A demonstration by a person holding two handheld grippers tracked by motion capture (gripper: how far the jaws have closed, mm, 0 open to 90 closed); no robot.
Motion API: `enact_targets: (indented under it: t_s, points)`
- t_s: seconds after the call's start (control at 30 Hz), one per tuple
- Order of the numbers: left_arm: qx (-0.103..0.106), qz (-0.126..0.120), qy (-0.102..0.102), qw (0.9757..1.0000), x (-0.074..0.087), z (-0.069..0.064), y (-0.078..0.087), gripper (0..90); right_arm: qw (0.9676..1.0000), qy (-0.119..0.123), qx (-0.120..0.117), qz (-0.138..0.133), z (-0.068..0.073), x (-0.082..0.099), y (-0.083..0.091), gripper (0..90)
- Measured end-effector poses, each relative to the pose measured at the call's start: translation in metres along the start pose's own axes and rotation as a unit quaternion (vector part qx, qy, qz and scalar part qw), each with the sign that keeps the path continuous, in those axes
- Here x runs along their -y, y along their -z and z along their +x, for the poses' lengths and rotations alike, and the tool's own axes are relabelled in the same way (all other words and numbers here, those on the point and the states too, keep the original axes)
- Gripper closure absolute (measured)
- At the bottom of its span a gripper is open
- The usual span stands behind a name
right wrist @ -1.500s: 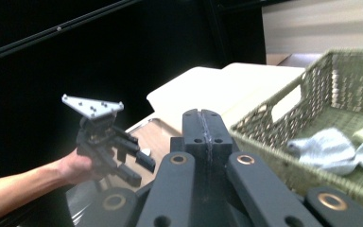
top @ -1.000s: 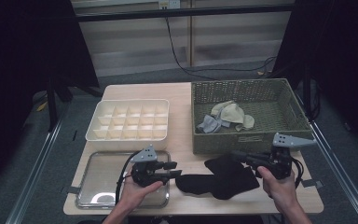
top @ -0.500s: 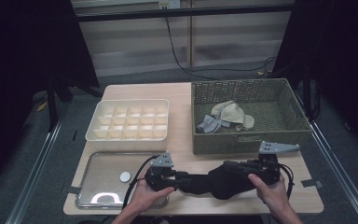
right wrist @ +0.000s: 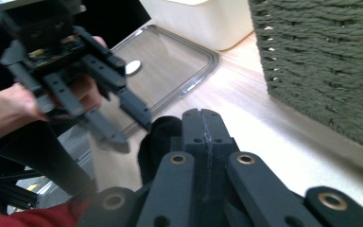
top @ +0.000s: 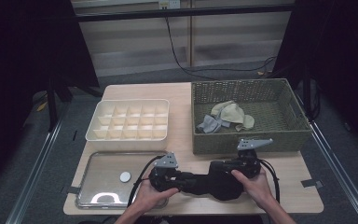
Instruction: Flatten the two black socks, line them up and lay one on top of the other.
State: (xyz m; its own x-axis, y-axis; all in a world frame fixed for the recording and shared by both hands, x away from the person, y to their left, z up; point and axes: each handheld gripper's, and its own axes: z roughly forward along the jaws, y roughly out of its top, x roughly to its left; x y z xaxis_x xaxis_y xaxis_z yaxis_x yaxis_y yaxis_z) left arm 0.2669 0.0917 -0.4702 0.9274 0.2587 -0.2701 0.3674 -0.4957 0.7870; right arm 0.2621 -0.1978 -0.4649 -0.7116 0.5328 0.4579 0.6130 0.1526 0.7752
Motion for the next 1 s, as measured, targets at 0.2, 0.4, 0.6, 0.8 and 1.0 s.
enact_targets:
  t_s: [0.2,0.4,0.6,0.8,1.0]
  points:
    - [0.011,-0.002,-0.001,0.9999,-0.003,-0.003,-0.005,68.8,0.9997,-0.002,0.012,0.02,-0.016,-0.002,-0.018,90.0]
    - [0.024,-0.005,0.0,0.9997,-0.008,-0.007,-0.016,68.8,0.9986,-0.012,0.035,0.038,-0.033,0.0,-0.03,87.0]
    - [0.045,-0.007,-0.01,0.9989,-0.018,-0.017,-0.035,68.7,0.9984,-0.013,0.043,0.035,-0.036,0.001,-0.028,80.4]
    - [0.07,0.004,-0.027,0.9972,-0.028,-0.032,-0.064,64.1,0.9985,-0.017,0.042,0.033,-0.036,0.001,-0.027,80.6]
    - [0.058,0.036,-0.023,0.9974,-0.026,-0.026,-0.08,60.9,0.9986,-0.016,0.041,0.029,-0.037,0.001,-0.024,80.2]
